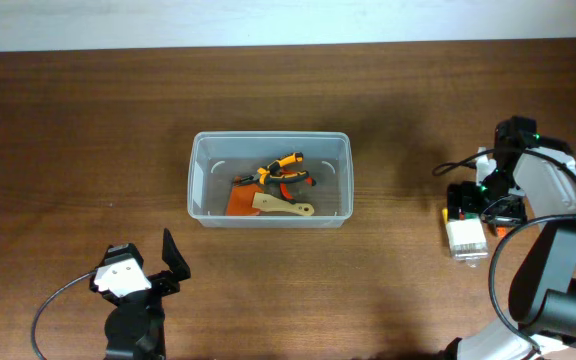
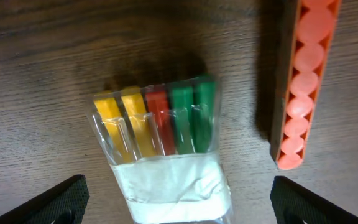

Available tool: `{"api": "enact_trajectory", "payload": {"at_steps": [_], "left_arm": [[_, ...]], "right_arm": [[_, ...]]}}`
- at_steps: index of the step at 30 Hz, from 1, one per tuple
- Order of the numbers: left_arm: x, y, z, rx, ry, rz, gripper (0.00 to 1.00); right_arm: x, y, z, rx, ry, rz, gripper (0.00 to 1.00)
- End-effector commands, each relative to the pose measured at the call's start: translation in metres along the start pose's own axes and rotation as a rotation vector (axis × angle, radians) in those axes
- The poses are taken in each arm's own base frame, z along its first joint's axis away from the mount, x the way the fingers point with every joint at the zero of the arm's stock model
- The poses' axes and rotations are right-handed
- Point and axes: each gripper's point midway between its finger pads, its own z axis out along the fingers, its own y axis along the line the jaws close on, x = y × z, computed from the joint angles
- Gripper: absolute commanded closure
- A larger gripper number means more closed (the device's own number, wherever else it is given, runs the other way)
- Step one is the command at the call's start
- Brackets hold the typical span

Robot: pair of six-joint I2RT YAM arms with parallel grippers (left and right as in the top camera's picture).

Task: Pack container
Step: 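Move the right gripper down over the colored marker pack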

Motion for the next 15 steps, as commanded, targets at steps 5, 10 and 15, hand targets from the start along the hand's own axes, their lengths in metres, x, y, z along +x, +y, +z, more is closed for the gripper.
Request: {"api": "enact_trajectory", "payload": {"at_steps": [5, 10, 15], "left_arm": [[0.001, 0.0, 0.0, 0.0, 0.0, 0.009, 0.01], [0.001, 0.0, 0.0, 0.0, 0.0, 0.009, 0.01], [0.001, 0.0, 0.0, 0.0, 0.0, 0.009, 0.01]], "right_arm": [[0.001, 0.005, 0.014, -0.031, 0.034, -0.028, 0.06], [0.001, 0.005, 0.024, -0.034, 0.054, -0.033, 0.06], [0.0, 0.01, 0.038, -0.065, 0.08, -0.059, 0.07]]}}
